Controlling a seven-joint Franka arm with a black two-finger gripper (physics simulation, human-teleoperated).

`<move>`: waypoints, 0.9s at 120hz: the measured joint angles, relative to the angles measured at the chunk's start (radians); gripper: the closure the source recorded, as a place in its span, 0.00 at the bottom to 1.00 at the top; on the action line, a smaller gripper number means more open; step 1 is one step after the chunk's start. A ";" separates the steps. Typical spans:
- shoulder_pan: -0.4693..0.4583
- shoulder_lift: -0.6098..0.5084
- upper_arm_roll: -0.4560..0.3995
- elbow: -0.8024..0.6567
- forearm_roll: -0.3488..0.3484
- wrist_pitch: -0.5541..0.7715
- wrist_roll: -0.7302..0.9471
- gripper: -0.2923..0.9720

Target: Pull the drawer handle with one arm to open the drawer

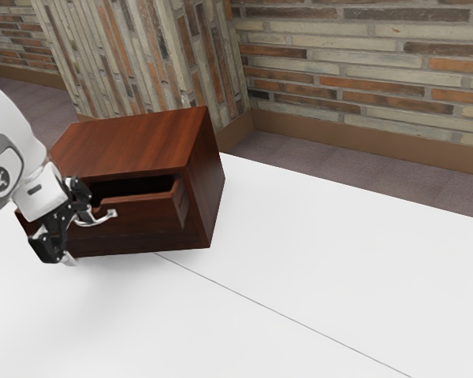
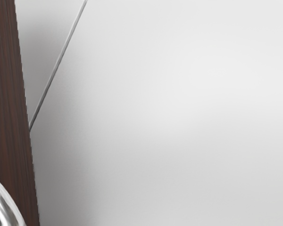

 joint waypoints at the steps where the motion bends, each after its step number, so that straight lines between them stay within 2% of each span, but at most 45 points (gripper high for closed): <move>1: 0.000 -0.002 0.000 -0.002 -0.001 0.000 0.000 0.23; 46: 0.001 -0.085 0.000 -0.086 -0.026 0.017 -0.002 0.24; 83: 0.000 -0.159 0.000 -0.146 -0.048 0.024 -0.004 0.30; 108: -0.001 -0.213 -0.001 -0.194 -0.063 0.027 -0.004 0.26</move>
